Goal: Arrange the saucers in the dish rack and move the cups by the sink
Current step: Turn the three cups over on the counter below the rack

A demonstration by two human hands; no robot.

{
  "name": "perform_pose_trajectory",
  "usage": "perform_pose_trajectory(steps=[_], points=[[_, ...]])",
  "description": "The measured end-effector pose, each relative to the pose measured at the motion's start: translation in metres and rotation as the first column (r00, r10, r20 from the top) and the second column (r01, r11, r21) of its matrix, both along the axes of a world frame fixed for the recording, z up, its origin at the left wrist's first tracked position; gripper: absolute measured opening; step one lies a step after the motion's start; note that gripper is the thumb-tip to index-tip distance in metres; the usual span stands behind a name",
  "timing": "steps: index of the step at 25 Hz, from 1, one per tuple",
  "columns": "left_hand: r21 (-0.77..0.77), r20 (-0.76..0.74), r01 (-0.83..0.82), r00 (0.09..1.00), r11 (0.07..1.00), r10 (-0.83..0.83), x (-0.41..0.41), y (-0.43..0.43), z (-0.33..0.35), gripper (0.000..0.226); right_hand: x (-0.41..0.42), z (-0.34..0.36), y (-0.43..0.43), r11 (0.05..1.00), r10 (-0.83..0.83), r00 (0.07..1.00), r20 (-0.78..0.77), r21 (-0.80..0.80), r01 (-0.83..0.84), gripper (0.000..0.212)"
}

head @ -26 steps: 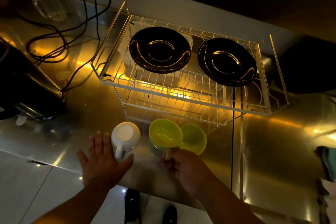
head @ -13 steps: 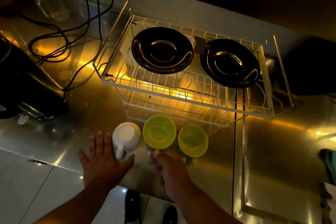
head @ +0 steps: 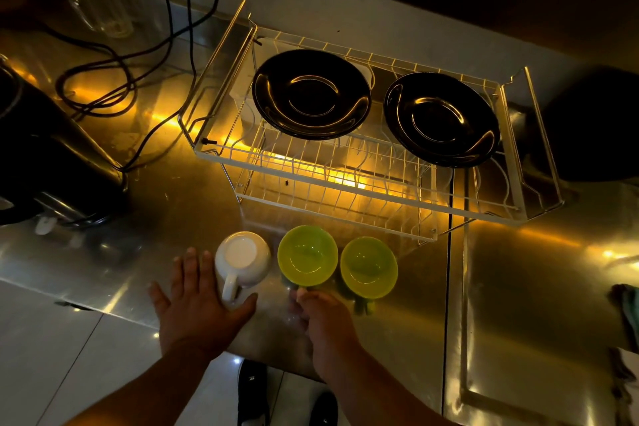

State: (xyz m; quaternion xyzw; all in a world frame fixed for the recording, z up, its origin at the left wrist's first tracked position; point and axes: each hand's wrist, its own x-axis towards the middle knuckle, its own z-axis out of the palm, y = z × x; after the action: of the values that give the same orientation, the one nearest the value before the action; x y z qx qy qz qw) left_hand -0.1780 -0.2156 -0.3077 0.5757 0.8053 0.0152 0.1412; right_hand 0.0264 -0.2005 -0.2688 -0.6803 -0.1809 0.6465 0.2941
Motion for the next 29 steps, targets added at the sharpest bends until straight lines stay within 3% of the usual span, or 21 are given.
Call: perform_pose_trajectory(steps=[9, 16, 21, 23, 25, 26, 29], points=[[0.004, 0.009, 0.0, 1.0, 1.0, 0.0, 0.0, -0.001, -0.002, 0.124, 0.004, 0.0, 0.0, 0.999, 0.013, 1.0, 0.025, -0.035, -0.012, 0.019], [0.015, 0.011, 0.003, 1.0, 1.0, -0.003, -0.001, -0.001, -0.004, 0.123, 0.011, -0.001, 0.003, 0.993, 0.121, 0.978, 0.172, -0.004, -0.122, 0.024], [0.008, 0.0, 0.007, 1.0, 1.0, -0.007, -0.003, -0.002, -0.006, 0.122, 0.013, 0.009, -0.004, 0.997, 0.073, 0.988, 0.134, 0.024, -0.077, 0.009], [0.001, -0.001, 0.012, 1.0, 1.0, -0.012, -0.003, -0.002, -0.008, 0.122, 0.015, 0.021, -0.009, 0.988, 0.14, 0.966, 0.216, 0.029, -0.15, 0.009], [-0.007, 0.0, 0.016, 1.0, 1.0, -0.016, -0.003, -0.001, -0.009, 0.122, 0.016, 0.038, -0.011, 0.932, 0.304, 0.867, 0.395, 0.064, -0.356, 0.011], [-0.008, 0.002, 0.018, 1.0, 1.0, -0.018, -0.003, -0.001, -0.009, 0.122, 0.015, 0.049, -0.011, 0.861, 0.409, 0.781, 0.472, 0.083, -0.502, 0.013], [0.009, 0.002, 0.023, 1.0, 1.0, -0.023, -0.002, -0.002, -0.008, 0.121, -0.001, 0.084, 0.007, 0.486, 0.603, 0.452, 0.657, 0.147, -0.862, 0.022]])
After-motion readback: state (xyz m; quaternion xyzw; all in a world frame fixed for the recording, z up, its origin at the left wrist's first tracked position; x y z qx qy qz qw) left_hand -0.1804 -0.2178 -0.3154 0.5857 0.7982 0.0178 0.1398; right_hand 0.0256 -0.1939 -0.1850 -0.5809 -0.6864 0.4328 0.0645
